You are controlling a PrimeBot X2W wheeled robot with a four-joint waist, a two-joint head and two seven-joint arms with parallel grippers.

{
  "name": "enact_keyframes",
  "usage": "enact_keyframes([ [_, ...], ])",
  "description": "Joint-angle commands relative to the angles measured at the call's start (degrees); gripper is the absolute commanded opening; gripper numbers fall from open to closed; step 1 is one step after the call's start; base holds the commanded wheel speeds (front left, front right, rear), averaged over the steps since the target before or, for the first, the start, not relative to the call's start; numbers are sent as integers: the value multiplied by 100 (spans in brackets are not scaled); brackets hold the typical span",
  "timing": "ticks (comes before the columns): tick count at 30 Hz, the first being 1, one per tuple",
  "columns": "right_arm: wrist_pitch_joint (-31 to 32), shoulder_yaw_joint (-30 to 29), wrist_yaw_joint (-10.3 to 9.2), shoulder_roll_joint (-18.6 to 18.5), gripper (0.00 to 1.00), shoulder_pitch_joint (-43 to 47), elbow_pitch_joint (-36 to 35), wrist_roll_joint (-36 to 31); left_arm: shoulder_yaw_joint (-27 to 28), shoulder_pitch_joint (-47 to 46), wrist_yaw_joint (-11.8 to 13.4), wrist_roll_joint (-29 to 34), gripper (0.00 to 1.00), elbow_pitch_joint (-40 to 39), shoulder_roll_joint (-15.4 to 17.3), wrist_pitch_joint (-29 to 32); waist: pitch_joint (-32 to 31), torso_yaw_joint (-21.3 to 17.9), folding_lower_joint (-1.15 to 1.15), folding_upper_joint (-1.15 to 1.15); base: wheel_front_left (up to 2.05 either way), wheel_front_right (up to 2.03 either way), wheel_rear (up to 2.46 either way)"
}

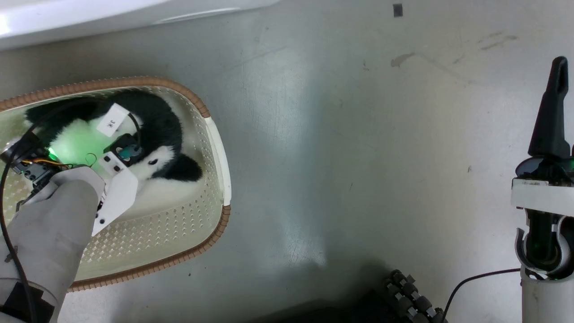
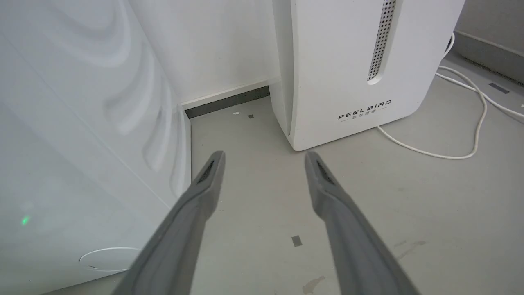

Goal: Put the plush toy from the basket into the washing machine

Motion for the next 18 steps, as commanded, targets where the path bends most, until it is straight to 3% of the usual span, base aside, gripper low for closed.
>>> enact_keyframes([
  [1, -44, -31, -4, -5, 100, -109, -35, 38, -64, 37, -14, -39, 0, 202, 133, 26, 5, -10, 0, 0, 0, 0, 0],
  [18, -44, -20, -4, -5, 100, 5, 77, -52, -26, 450, -35, -460, 0, 202, 80, -453, -598, 96, 0, 0, 0, 0, 0],
])
